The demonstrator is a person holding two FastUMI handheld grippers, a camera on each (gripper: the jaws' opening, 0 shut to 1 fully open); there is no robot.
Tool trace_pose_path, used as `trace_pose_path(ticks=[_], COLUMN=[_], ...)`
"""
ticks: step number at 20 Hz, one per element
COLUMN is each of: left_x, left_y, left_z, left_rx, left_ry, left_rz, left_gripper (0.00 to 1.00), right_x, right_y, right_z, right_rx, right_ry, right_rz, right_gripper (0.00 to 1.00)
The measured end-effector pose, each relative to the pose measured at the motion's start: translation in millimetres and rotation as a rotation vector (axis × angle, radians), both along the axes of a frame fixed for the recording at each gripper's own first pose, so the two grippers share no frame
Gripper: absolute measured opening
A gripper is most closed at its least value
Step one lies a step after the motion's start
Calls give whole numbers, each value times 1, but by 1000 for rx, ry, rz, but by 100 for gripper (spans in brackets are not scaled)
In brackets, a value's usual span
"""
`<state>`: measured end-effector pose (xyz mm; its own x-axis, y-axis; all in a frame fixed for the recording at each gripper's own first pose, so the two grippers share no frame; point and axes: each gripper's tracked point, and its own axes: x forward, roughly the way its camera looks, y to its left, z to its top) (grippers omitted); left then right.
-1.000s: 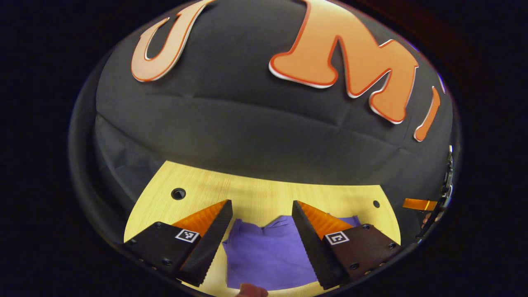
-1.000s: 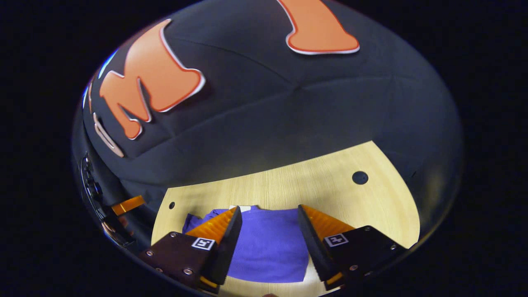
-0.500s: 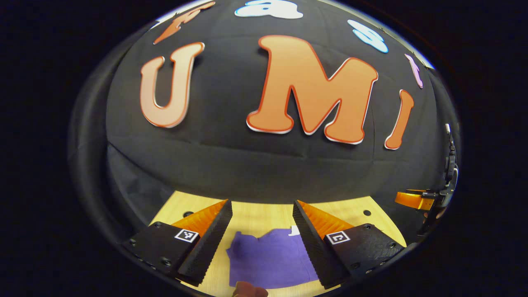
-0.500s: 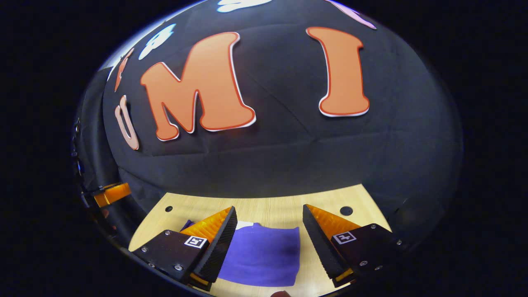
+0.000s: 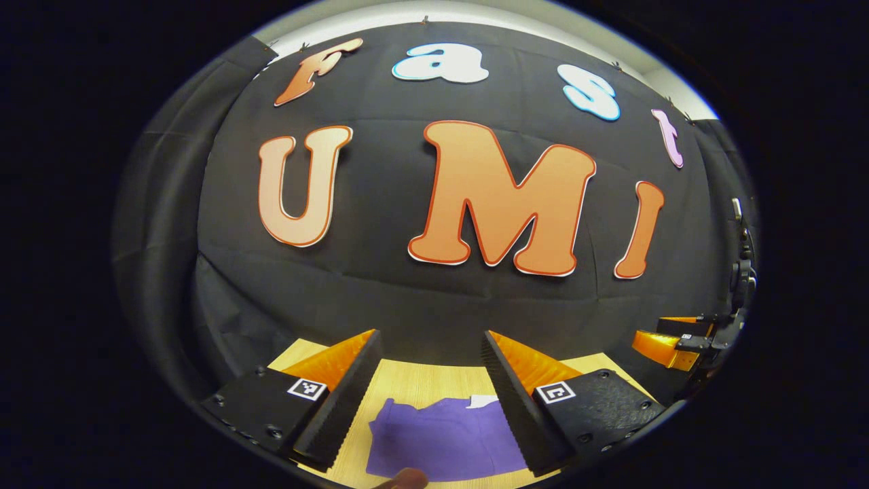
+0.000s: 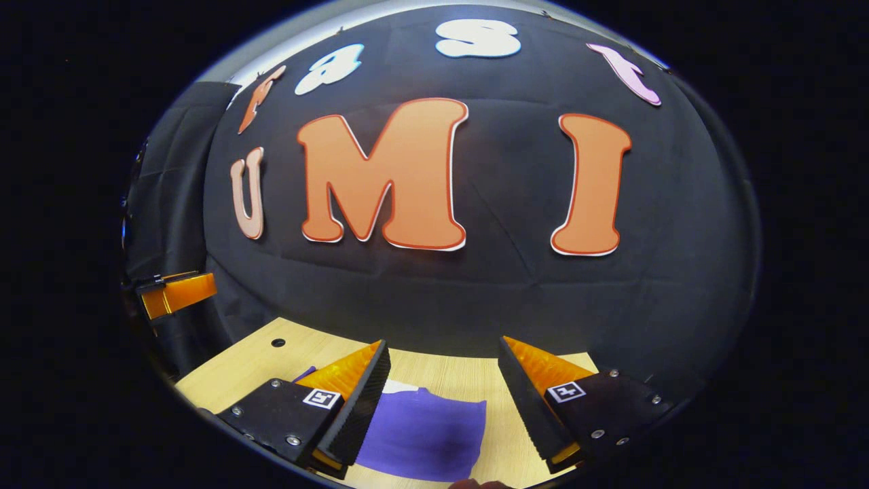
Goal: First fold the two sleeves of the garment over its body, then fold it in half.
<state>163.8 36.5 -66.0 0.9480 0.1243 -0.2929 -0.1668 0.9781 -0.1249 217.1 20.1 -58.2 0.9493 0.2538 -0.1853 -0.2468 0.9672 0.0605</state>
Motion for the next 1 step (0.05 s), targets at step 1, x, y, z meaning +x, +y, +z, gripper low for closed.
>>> trace_pose_path(ticks=[1], left_x=[-6], left_y=[0], left_z=[-1], left_rx=[10], left_ry=[-4], left_rz=[2], left_gripper=[96], right_x=[-5], right_y=[1], right_z=[3], right_rx=[-11], right_ry=[-14], right_rz=[5], right_gripper=[94])
